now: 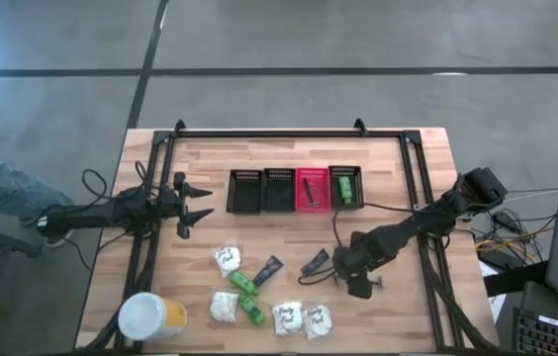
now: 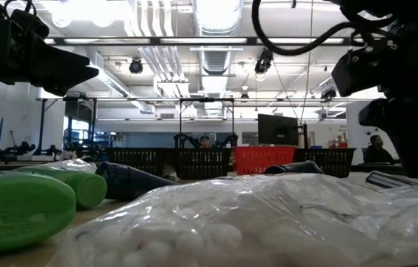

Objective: Pick & Place Travel size toiletries
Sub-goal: Put the razor into the red bin

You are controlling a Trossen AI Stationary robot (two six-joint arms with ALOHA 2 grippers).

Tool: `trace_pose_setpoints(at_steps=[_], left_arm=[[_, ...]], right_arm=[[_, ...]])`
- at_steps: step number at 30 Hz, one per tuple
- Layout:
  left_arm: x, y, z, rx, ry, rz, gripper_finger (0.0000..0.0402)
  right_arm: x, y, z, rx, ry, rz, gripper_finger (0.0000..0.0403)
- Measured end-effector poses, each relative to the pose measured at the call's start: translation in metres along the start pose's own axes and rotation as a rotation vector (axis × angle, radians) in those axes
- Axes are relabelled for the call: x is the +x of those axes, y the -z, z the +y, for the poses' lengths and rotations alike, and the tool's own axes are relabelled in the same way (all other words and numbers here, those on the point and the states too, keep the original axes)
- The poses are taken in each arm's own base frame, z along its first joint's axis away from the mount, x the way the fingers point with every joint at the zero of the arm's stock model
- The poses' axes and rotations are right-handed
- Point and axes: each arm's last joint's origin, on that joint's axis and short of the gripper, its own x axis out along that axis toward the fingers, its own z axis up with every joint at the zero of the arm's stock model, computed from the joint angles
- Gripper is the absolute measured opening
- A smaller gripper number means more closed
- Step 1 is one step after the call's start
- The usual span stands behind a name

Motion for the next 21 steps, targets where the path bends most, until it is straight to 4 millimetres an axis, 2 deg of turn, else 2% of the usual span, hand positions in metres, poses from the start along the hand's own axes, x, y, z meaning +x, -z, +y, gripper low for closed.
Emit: trace_pose_setpoints(at_steps=[9,14,21], left_arm=[[0.000,0.000,0.000,0.000,0.000,0.001,0.0248],[0.000,0.000,0.000,0.000,0.000,0.000,0.0248],[0.000,0.000,0.000,0.000,0.000,0.000,0.0248]], right_arm=[[0.010,-0.002,-0.001,-0.382,0.052,0.002,0.0251],[0.021,-0.003,-0.002,-0.462,0.071,0.039,0.0214],[0.026,-0.003,-0.003,-0.460,0.092,0.047,0.0159]])
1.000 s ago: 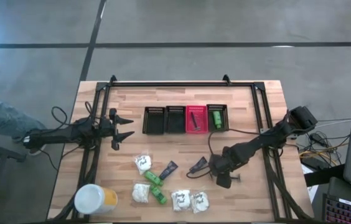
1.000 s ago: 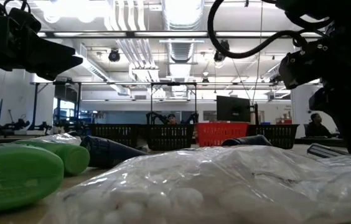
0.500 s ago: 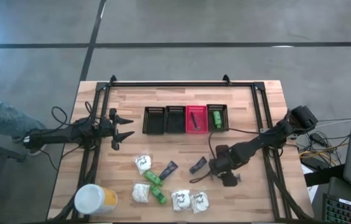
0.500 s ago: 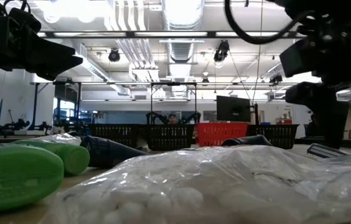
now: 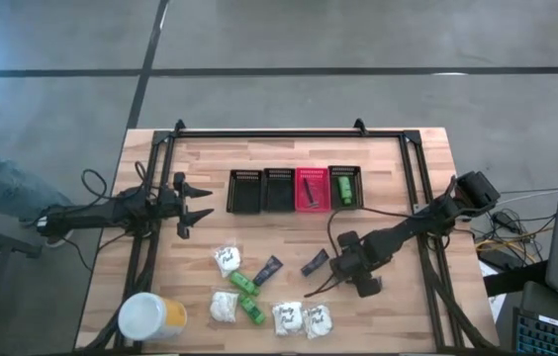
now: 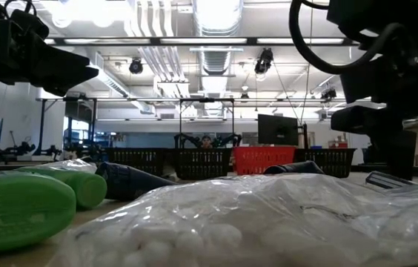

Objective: Pick & Place Travel size toiletries
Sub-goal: Put the razor into the red bin

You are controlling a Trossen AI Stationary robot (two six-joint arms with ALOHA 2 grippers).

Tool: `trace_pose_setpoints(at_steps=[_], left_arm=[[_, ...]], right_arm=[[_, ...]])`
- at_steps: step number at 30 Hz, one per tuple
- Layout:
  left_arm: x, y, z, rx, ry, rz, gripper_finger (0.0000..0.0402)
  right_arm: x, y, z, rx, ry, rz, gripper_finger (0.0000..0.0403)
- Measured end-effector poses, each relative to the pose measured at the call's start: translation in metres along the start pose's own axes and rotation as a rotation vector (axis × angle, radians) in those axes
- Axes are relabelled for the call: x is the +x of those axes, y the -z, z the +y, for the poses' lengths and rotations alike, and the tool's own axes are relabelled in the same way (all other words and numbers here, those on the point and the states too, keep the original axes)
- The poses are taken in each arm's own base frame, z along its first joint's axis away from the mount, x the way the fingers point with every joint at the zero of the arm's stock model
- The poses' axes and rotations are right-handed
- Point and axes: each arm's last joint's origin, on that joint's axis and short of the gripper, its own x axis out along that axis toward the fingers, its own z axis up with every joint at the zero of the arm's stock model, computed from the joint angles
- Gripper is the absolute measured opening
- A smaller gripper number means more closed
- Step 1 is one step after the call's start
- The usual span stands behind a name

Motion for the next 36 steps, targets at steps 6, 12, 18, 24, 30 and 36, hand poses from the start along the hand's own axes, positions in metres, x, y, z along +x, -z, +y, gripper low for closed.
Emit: trace_pose_setpoints(at_steps=[6,12,18,24,30,36], left_arm=[[0.000,0.000,0.000,0.000,0.000,0.000,0.0248],[0.000,0.000,0.000,0.000,0.000,0.000,0.0248],[0.000,0.000,0.000,0.000,0.000,0.000,0.0248],[0.000,0.000,0.000,0.000,0.000,0.000,0.0248],[0.000,0.000,0.000,0.000,0.000,0.000,0.0248],[0.000,0.000,0.000,0.000,0.000,0.000,0.0248]], right_arm=[[0.002,0.001,0.000,0.034,0.007,0.002,0.0100],[0.002,0.002,-0.001,0.147,0.011,0.002,0.0039],[0.000,0.002,-0.001,0.323,0.004,-0.006,0.0022],[-0.027,0.005,-0.012,0.756,0.011,-0.123,0.0030],[-0.070,0.004,-0.061,1.266,-0.049,-0.401,0.0029],[-0.091,0.010,-0.137,1.495,-0.056,-0.647,0.0029]])
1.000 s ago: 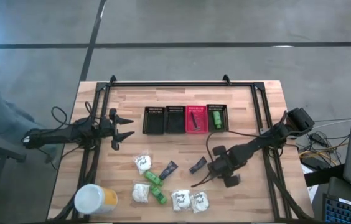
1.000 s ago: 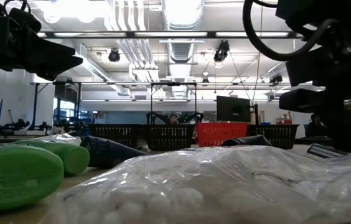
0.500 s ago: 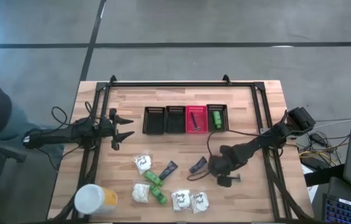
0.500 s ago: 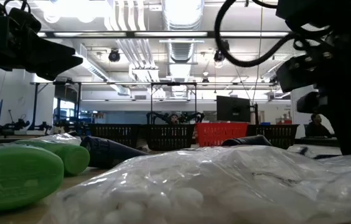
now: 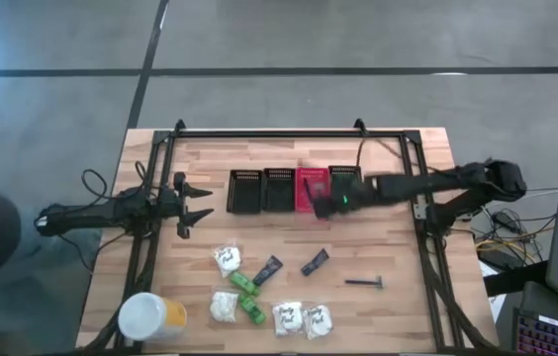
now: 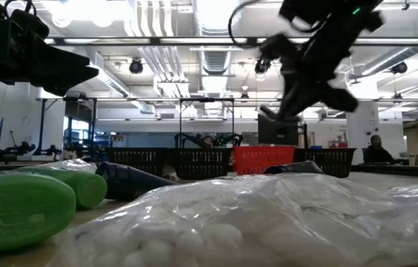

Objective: Pick & Place Travel size toiletries
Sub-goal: Put the razor into the red bin

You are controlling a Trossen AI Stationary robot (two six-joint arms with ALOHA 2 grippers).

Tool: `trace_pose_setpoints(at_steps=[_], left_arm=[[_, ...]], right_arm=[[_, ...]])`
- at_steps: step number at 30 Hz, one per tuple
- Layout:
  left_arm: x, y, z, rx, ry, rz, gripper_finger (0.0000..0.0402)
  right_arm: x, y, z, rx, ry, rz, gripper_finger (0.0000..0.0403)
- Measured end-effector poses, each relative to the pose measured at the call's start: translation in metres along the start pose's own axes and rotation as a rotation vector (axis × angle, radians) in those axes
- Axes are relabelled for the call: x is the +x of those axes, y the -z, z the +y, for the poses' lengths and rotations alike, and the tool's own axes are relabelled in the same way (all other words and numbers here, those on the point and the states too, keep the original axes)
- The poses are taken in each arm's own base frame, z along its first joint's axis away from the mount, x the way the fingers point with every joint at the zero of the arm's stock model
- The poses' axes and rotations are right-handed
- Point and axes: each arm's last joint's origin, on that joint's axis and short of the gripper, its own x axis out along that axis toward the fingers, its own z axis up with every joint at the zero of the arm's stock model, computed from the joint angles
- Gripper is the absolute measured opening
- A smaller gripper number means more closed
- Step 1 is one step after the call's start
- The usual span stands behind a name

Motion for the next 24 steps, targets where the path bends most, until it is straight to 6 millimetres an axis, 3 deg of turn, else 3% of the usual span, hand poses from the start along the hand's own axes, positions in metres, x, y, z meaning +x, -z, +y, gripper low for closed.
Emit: trace_pose_setpoints(at_steps=[3,6,14,24], left_arm=[[0.000,0.000,0.000,0.000,0.000,0.000,0.0248],[0.000,0.000,0.000,0.000,0.000,0.000,0.0248],[0.000,0.000,0.000,0.000,0.000,0.000,0.0248],[0.000,0.000,0.000,0.000,0.000,0.000,0.0248]], right_arm=[[0.011,-0.036,-0.008,0.094,-0.038,-0.065,0.0030],[0.029,-0.053,-0.017,0.136,-0.046,-0.019,0.0031],[0.071,-0.044,-0.031,0.147,0.056,0.097,0.0037],[0.058,-0.050,-0.027,0.129,0.060,-0.006,0.0123]])
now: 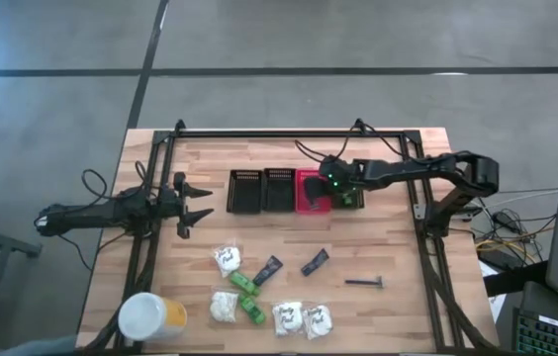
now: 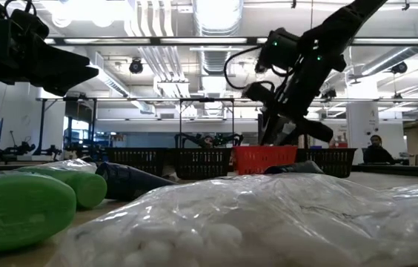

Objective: Pick & Place Travel size toiletries
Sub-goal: Put the razor into the red bin

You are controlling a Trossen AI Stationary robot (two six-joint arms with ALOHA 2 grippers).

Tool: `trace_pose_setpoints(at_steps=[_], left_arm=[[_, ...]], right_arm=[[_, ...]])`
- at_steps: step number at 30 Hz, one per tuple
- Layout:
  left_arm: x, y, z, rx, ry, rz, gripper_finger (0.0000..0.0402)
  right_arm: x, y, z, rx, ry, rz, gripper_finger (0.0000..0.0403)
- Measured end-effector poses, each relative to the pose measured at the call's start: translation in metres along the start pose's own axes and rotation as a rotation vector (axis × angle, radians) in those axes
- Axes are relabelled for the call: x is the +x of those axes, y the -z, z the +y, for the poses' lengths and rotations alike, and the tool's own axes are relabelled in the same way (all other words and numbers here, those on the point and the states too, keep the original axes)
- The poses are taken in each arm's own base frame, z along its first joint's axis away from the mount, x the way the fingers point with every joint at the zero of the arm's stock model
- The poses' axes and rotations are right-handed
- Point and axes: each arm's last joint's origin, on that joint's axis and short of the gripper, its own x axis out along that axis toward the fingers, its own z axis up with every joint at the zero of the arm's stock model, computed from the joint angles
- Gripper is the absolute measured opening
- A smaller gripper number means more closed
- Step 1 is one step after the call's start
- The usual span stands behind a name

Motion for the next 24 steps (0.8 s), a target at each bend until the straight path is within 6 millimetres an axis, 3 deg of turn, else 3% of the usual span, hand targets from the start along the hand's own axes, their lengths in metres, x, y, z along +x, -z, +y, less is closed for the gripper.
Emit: trace_pose_setpoints(at_steps=[5,9,12,16,20,24], left_arm=[[0.000,0.000,0.000,0.000,0.000,0.000,0.0248],[0.000,0.000,0.000,0.000,0.000,-0.001,0.0248],[0.000,0.000,0.000,0.000,0.000,-0.001,0.0248],[0.000,0.000,0.000,0.000,0.000,0.000,0.0248],[0.000,0.000,0.000,0.000,0.000,0.000,0.0248],[0.000,0.000,0.000,0.000,0.000,-0.001,0.0248]], right_arm=[[-0.010,0.004,0.004,-0.073,-0.041,0.030,0.0175],[-0.034,0.021,0.017,-0.347,-0.157,0.082,0.0201],[-0.056,0.047,0.020,-0.568,-0.213,0.180,0.0204],[-0.081,0.091,0.008,-0.717,-0.124,0.355,0.0195],[-0.097,0.132,-0.006,-0.821,-0.013,0.498,0.0185],[-0.106,0.172,-0.012,-0.951,-0.014,0.576,0.0180]])
